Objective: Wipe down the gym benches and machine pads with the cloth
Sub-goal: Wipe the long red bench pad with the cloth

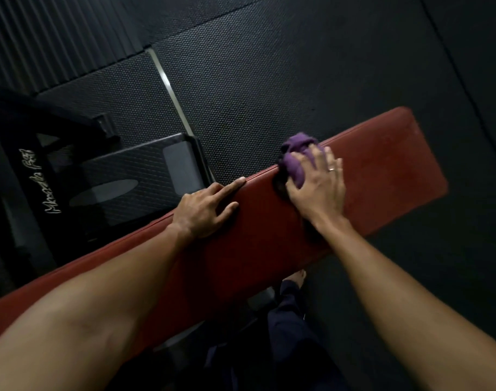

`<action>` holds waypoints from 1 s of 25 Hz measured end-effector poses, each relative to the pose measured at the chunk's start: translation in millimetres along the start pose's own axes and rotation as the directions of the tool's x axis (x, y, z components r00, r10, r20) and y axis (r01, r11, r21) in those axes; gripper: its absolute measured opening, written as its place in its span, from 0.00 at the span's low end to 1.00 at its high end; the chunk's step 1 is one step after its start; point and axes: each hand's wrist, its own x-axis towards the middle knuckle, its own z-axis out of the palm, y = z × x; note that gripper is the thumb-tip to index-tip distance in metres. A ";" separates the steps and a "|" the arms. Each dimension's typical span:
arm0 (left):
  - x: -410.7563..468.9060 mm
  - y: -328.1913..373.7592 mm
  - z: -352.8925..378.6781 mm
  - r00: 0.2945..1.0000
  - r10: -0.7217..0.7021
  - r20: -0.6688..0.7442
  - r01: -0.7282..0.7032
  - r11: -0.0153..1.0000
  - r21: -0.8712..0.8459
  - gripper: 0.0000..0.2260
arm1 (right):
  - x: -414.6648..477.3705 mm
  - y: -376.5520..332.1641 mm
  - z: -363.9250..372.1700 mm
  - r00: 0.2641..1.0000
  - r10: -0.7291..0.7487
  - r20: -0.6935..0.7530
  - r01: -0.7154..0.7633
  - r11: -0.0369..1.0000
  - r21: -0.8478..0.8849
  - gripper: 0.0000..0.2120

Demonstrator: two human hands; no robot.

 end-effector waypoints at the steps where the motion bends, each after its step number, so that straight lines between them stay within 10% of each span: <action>1: -0.2 -0.2 -0.7 1.000 0.000 -0.006 0.000 1.000 0.000 0.27 | 3.6 -4.6 1.5 0.996 0.082 -0.022 -0.081 0.997 0.015 0.27; 9: 0.3 2.7 -2.1 1.000 0.004 -0.012 -0.004 1.000 0.015 0.26 | -9.5 -27.9 11.1 0.974 -0.227 0.016 0.227 0.974 0.001 0.30; 15: 10.0 14.0 -15.2 0.996 -0.018 0.082 0.019 1.000 -0.015 0.26 | 1.3 22.8 0.0 0.965 0.246 -0.089 -0.243 0.969 0.043 0.28; 21: 67.2 58.9 -15.3 0.992 0.029 0.120 -0.020 0.997 -0.081 0.25 | -73.0 55.4 -5.5 0.982 -0.183 0.034 0.184 0.982 -0.038 0.32; 25: 92.5 86.6 -8.5 0.992 -0.006 0.127 0.013 0.998 -0.056 0.25 | -45.3 107.3 -15.2 0.980 0.198 0.000 -0.198 0.980 -0.038 0.31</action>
